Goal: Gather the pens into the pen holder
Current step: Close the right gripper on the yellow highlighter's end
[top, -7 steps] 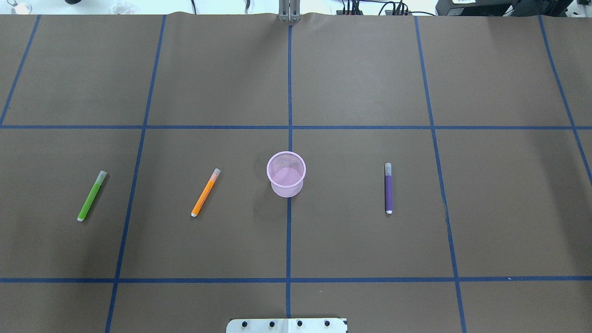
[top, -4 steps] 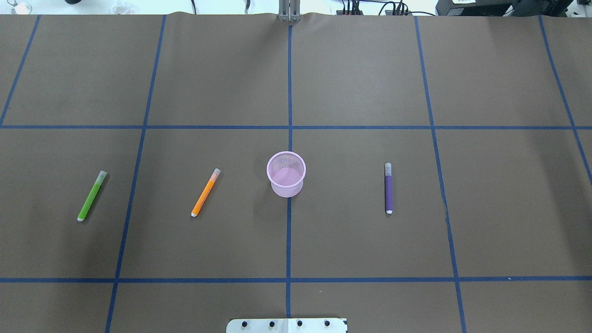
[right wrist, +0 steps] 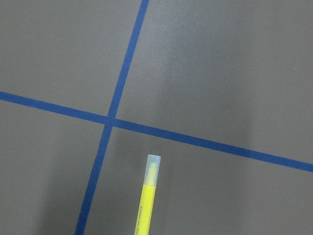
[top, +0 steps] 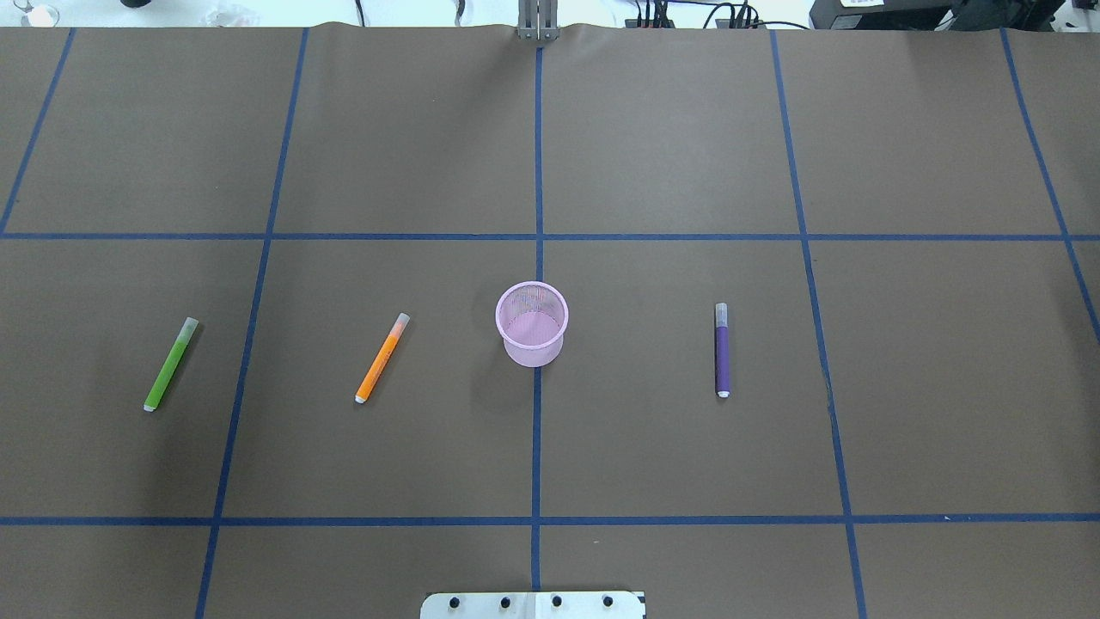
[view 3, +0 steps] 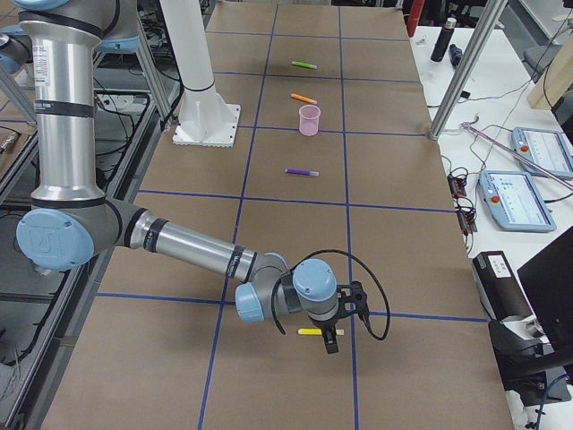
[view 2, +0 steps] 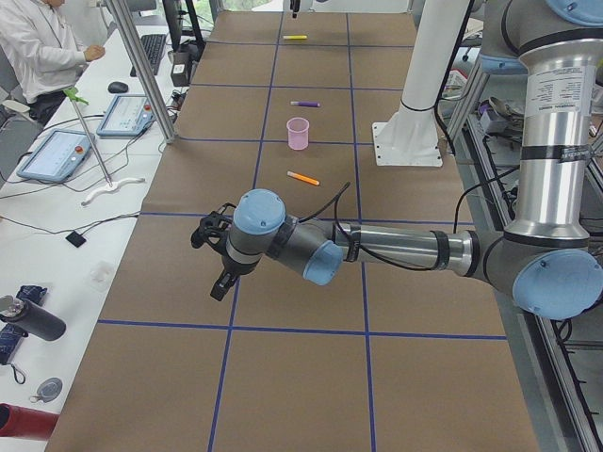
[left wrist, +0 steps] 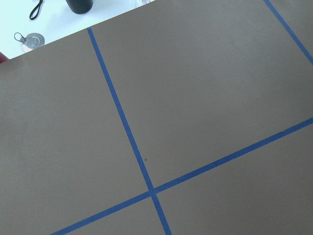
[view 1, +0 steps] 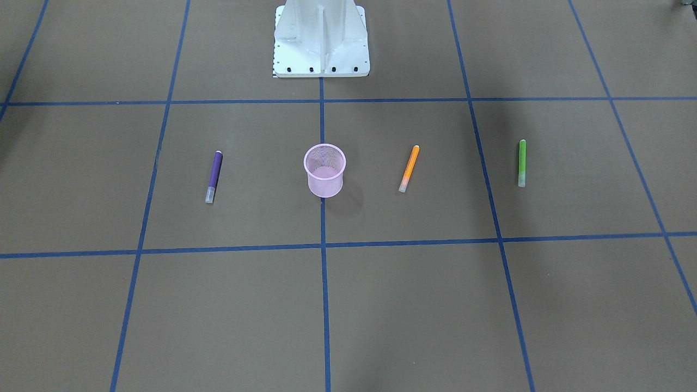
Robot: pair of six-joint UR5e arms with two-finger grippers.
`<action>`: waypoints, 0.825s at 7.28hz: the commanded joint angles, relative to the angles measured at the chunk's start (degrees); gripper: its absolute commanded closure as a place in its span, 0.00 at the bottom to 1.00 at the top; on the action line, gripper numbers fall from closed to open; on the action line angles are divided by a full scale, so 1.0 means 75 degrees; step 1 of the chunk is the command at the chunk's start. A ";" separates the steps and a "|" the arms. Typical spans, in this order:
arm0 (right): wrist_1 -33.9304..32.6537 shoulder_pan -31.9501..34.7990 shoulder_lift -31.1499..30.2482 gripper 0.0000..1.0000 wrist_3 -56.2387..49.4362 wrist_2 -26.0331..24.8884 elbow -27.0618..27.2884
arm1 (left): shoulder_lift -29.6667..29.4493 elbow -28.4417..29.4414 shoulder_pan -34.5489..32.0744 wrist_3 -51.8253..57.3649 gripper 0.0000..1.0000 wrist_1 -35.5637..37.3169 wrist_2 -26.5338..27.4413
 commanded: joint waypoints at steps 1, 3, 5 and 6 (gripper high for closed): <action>0.1105 -0.1093 0.0010 0.02 0.1953 -0.0917 -0.0205 | -0.0001 0.0004 0.0000 -0.0007 0.00 -0.0144 0.0000; 0.1170 -0.1379 0.0161 0.07 0.2020 -0.1017 -0.0474 | -0.0001 0.0004 0.0000 -0.0007 0.00 -0.0156 0.0000; 0.1321 -0.1403 0.0688 0.15 0.2020 -0.0982 -0.1187 | -0.0001 0.0004 0.0000 -0.0007 0.00 -0.0156 0.0000; 0.1334 -0.1403 0.0713 0.24 0.2020 -0.0971 -0.1260 | -0.0001 0.0016 0.0000 -0.0007 0.00 -0.0249 0.0000</action>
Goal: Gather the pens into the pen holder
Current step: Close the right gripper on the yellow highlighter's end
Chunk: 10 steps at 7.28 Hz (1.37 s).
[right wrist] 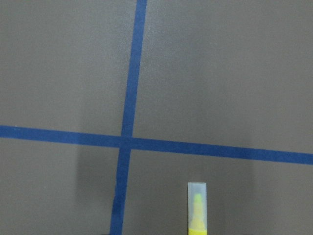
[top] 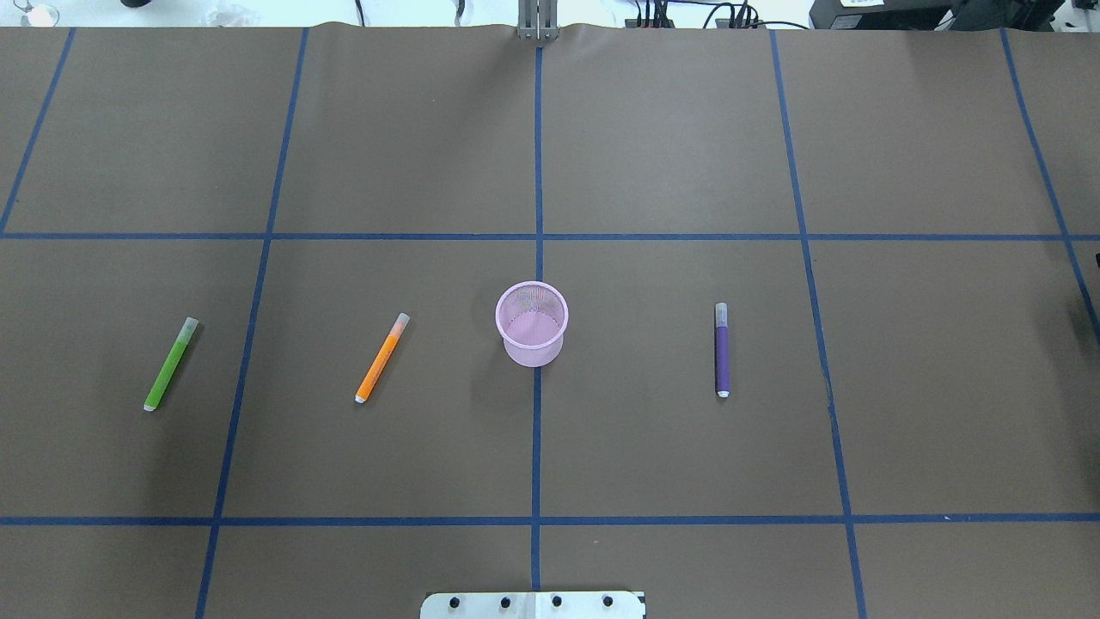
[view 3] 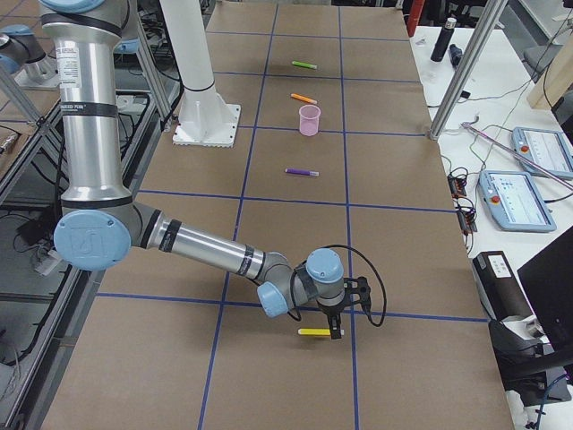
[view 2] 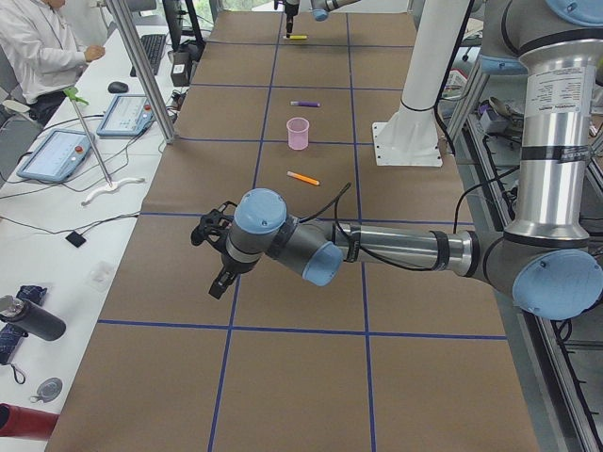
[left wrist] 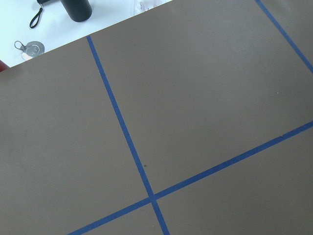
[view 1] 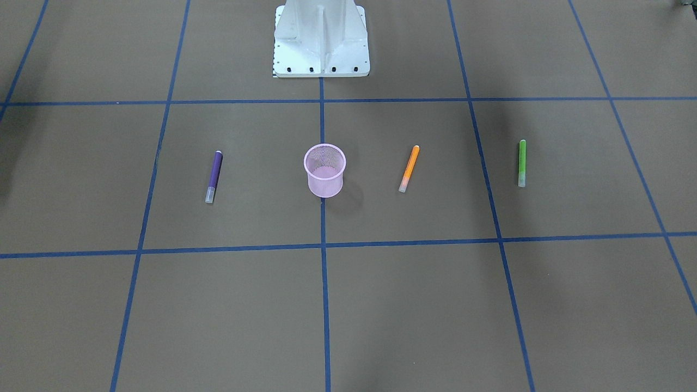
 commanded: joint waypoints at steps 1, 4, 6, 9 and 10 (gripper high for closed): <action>0.0053 -0.0009 0.0126 0.30 0.0017 0.0014 -0.0245 | 0.0000 0.0020 0.0000 0.0000 0.00 -0.0072 0.0000; 0.0112 -0.0009 0.0091 0.44 0.0017 -0.0021 -0.0421 | 0.0000 0.0021 0.0000 0.0000 0.00 -0.0072 0.0000; 0.0264 -0.0009 0.0091 0.45 0.0029 -0.0033 -0.0609 | 0.0000 0.0044 0.0000 0.0000 0.00 -0.0072 0.0000; 0.0264 -0.0009 0.0056 0.57 0.0052 -0.0033 -0.0621 | 0.0012 0.0044 0.0000 0.0000 0.00 -0.0072 0.0000; 0.0264 0.0002 0.0056 0.63 0.0168 -0.0033 -0.0621 | 0.0012 0.0044 0.0000 0.0000 0.00 -0.0072 0.0000</action>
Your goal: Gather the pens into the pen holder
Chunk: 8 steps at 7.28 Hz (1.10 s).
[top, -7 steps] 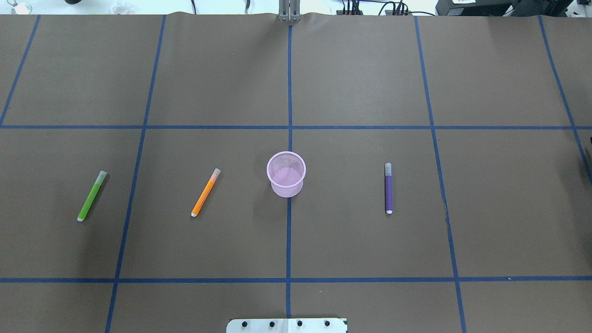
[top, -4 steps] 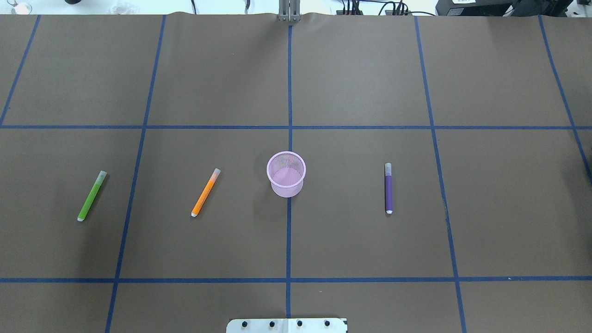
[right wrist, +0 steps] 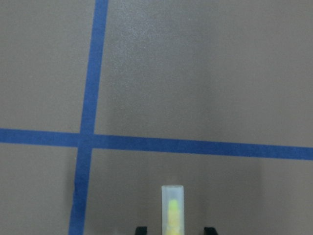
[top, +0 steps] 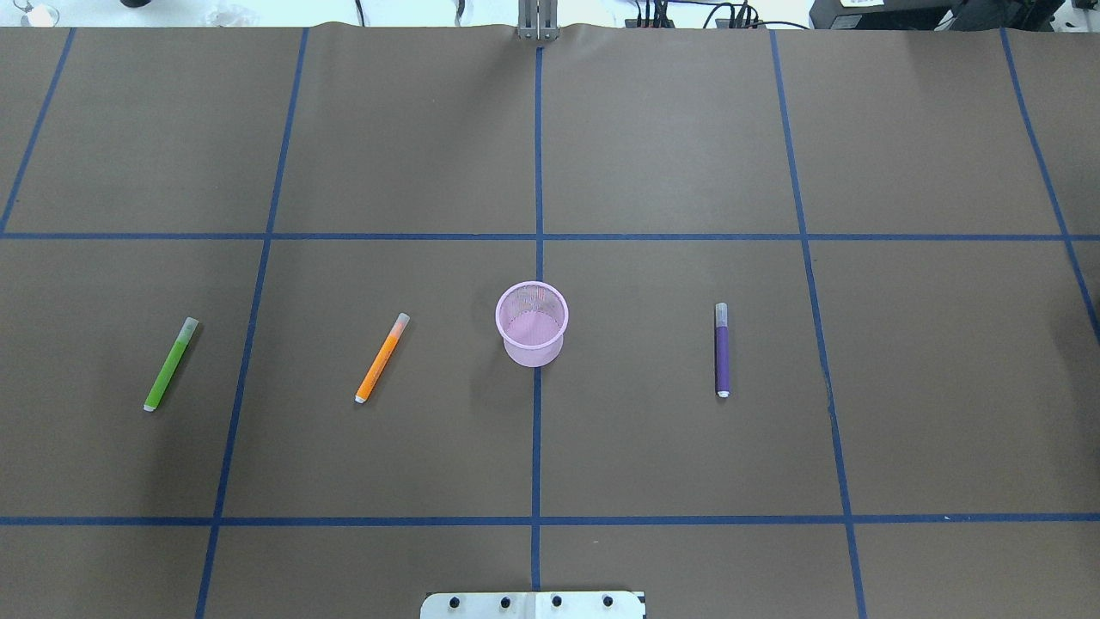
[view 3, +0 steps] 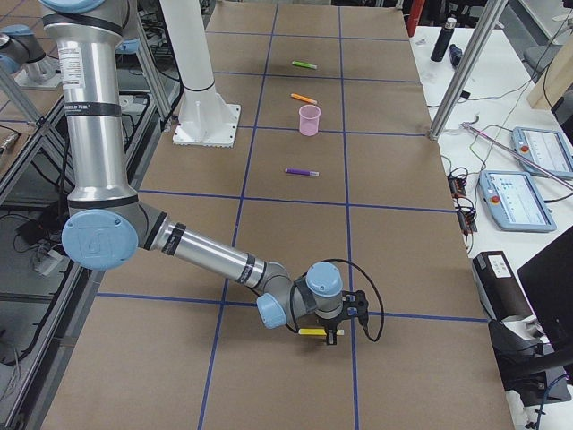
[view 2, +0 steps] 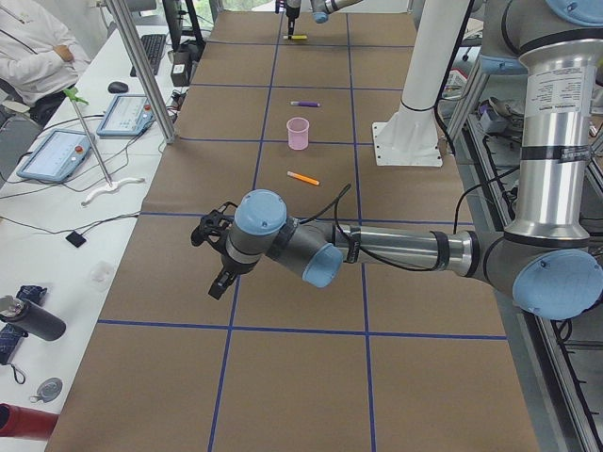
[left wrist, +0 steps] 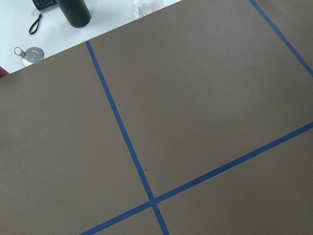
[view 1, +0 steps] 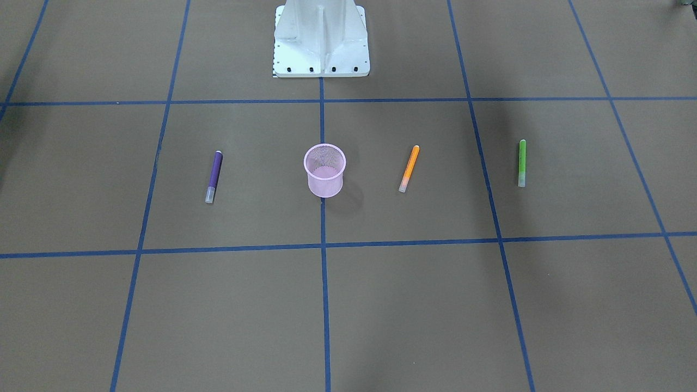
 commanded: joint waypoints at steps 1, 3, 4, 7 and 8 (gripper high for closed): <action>0.0001 0.0010 -0.0005 0.75 0.0118 0.0000 -0.0003 | 0.0005 0.0001 0.0000 0.0000 0.00 0.0000 0.0000; 0.0001 0.0010 -0.0017 1.00 0.0165 0.0000 0.0009 | 0.0017 0.0001 0.0000 0.0000 0.00 0.0000 0.0000; 0.0001 0.0010 -0.0017 1.00 0.0166 0.0011 0.0078 | 0.0017 0.0001 0.0000 0.0000 0.00 0.0000 0.0000; 0.0001 0.0045 0.0077 1.00 0.0166 0.0023 0.0289 | 0.0029 0.0001 0.0000 0.0000 0.00 0.0000 0.0000; -0.0011 0.0045 0.0077 0.82 0.0166 0.0000 0.0302 | 0.0029 0.0012 0.0000 0.0000 0.00 0.0000 0.0000</action>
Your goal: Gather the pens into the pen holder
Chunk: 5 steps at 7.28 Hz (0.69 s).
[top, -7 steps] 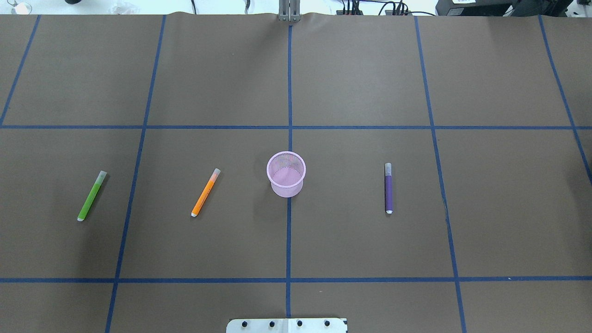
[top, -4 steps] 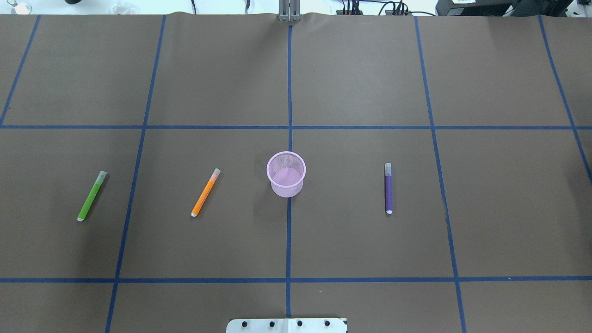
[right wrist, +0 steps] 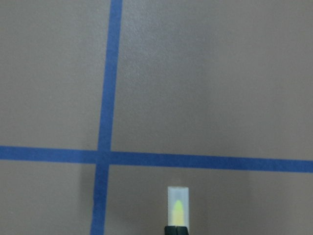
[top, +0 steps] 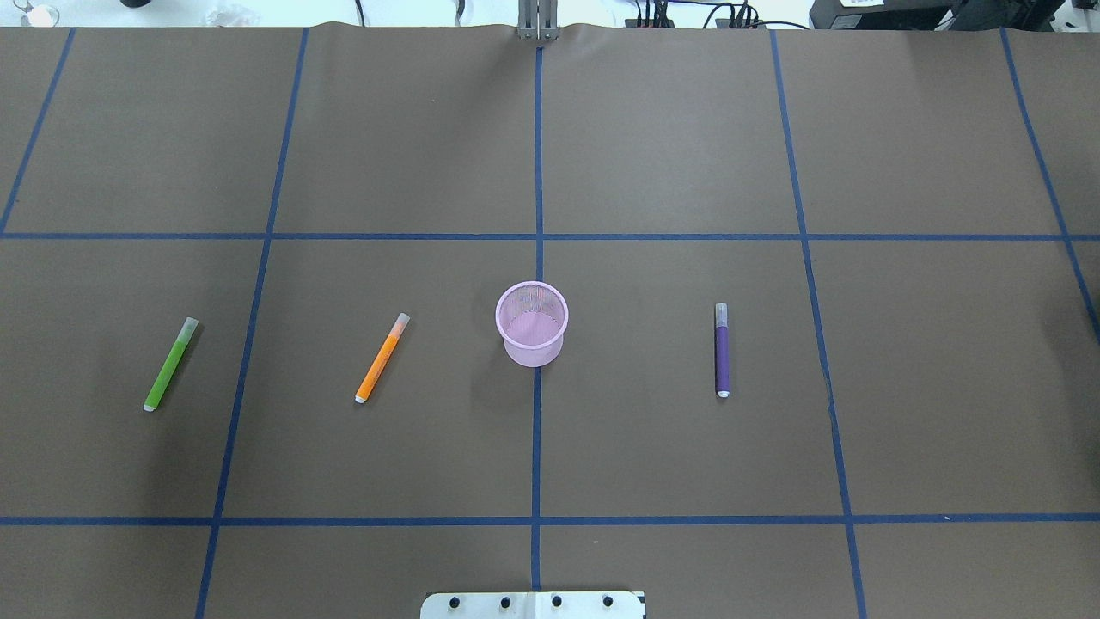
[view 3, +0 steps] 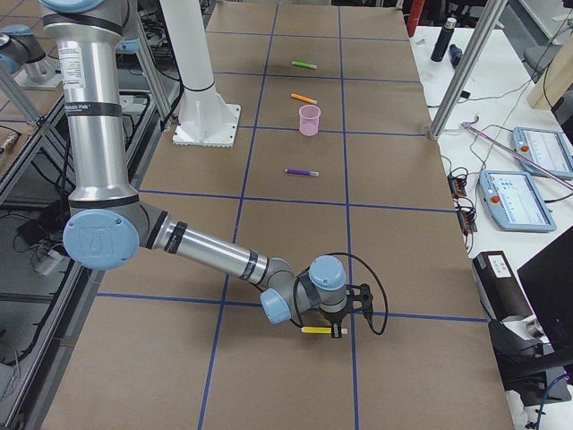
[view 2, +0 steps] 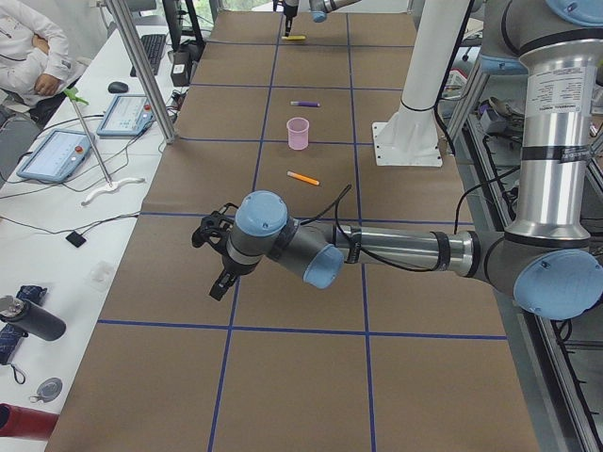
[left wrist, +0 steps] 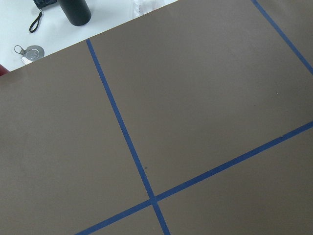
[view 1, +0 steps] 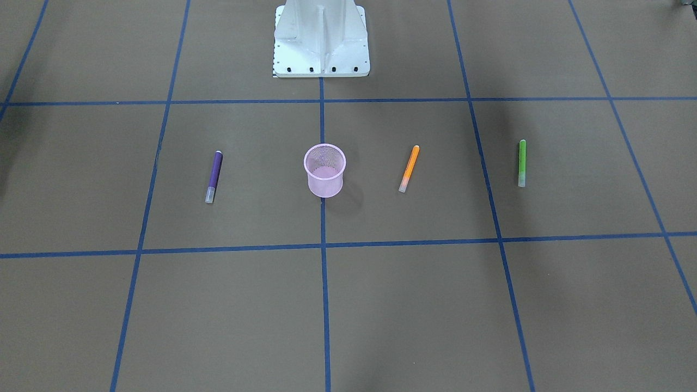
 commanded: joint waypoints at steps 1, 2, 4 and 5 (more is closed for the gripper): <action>-0.0021 0.0010 0.0013 0.49 0.0023 -0.0017 0.0043 | 0.0002 -0.0003 0.0000 0.0000 0.00 0.0000 0.0000; -0.0044 0.0010 0.0094 0.42 0.0058 -0.0017 -0.0039 | -0.0009 0.0008 0.0000 0.0000 0.00 0.0000 0.0000; -0.0033 -0.0002 0.0095 0.43 0.0059 -0.0017 -0.0284 | -0.0021 -0.0003 0.0000 0.0000 0.00 0.0000 0.0000; -0.0021 -0.0002 0.0095 0.46 0.0059 -0.0028 -0.0332 | -0.0021 -0.0003 0.0000 0.0000 0.00 0.0000 0.0000</action>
